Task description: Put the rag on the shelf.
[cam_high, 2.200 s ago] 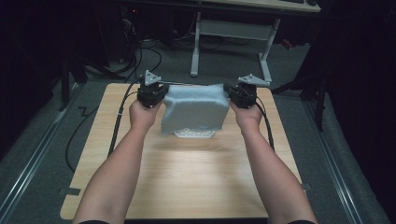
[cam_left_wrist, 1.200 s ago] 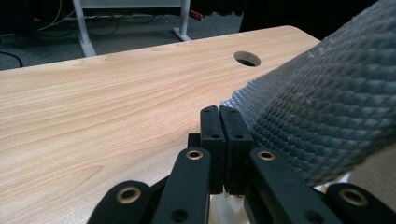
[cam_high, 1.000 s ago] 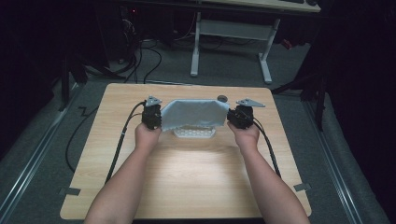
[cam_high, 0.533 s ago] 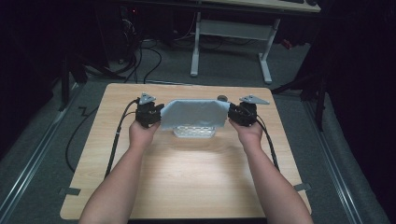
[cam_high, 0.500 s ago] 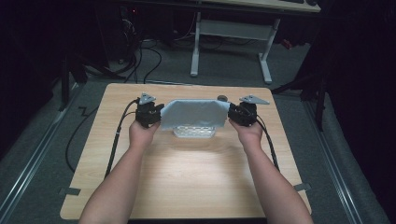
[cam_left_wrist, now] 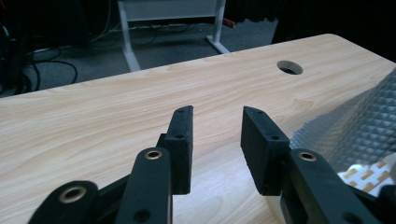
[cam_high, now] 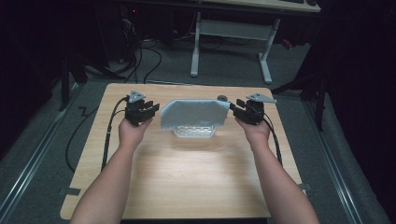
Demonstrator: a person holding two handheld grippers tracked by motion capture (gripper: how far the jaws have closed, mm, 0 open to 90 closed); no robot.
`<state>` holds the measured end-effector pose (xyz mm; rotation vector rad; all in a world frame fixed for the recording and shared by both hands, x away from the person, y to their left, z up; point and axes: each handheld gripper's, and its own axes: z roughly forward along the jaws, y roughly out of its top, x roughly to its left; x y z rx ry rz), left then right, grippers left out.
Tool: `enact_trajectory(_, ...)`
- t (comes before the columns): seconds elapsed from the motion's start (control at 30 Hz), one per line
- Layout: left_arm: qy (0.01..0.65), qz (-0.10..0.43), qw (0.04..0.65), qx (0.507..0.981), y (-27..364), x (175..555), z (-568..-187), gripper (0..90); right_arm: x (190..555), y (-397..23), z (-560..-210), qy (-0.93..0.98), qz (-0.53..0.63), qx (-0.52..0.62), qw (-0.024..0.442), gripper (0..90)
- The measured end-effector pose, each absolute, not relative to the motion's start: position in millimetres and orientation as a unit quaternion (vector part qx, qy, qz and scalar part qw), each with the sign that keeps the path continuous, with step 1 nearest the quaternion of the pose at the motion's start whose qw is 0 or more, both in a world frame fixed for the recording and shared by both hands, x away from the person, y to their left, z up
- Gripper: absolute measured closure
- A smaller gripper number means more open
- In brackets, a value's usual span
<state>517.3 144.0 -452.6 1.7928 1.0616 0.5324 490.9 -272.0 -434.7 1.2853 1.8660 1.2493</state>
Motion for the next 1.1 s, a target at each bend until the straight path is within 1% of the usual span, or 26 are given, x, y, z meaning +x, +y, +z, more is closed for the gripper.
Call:
enact_trajectory(0.07,0.441,0.223,0.476,0.727,158,514,-451,64.7,488,-279,-435,0.69,0.461,0.483,0.279,55.5)
enact_trajectory(0.17,0.447,0.222,0.479,0.723,164,511,-450,64.1,485,-285,-434,0.689,0.459,0.487,0.277,52.8)
enact_trajectory(0.37,0.45,0.225,0.479,0.719,179,499,-450,61.4,472,-293,-429,0.693,0.457,0.478,0.287,49.1)
enact_trajectory(0.43,0.452,0.215,0.484,0.718,183,493,-451,59.9,463,-295,-428,0.689,0.46,0.472,0.3,48.2)
enact_trajectory(0.53,0.454,0.203,0.487,0.718,186,481,-452,57.3,453,-296,-425,0.699,0.454,0.471,0.288,44.0)
enact_trajectory(0.63,0.445,0.203,0.485,0.725,188,463,-457,55.5,436,-298,-424,0.701,0.461,0.456,0.297,42.7)
enact_trajectory(0.7,0.442,0.195,0.486,0.728,189,452,-461,54.4,427,-296,-423,0.71,0.454,0.455,0.287,41.0)
enact_trajectory(0.77,0.437,0.197,0.485,0.731,188,439,-464,53.1,417,-295,-424,0.711,0.461,0.441,0.294,42.3)
enact_trajectory(0.83,0.436,0.191,0.489,0.731,187,427,-467,52.6,405,-291,-424,0.727,0.445,0.435,0.292,41.2)
enact_trajectory(0.93,0.432,0.184,0.488,0.736,182,409,-471,50.8,388,-286,-429,0.729,0.45,0.416,0.304,40.6)
enact_trajectory(1.03,0.423,0.178,0.484,0.745,174,393,-476,49.0,375,-282,-436,0.739,0.44,0.418,0.293,38.2)
enact_trajectory(1.1,0.419,0.164,0.485,0.75,166,378,-482,47.7,363,-279,-443,0.739,0.442,0.409,0.3,37.5)
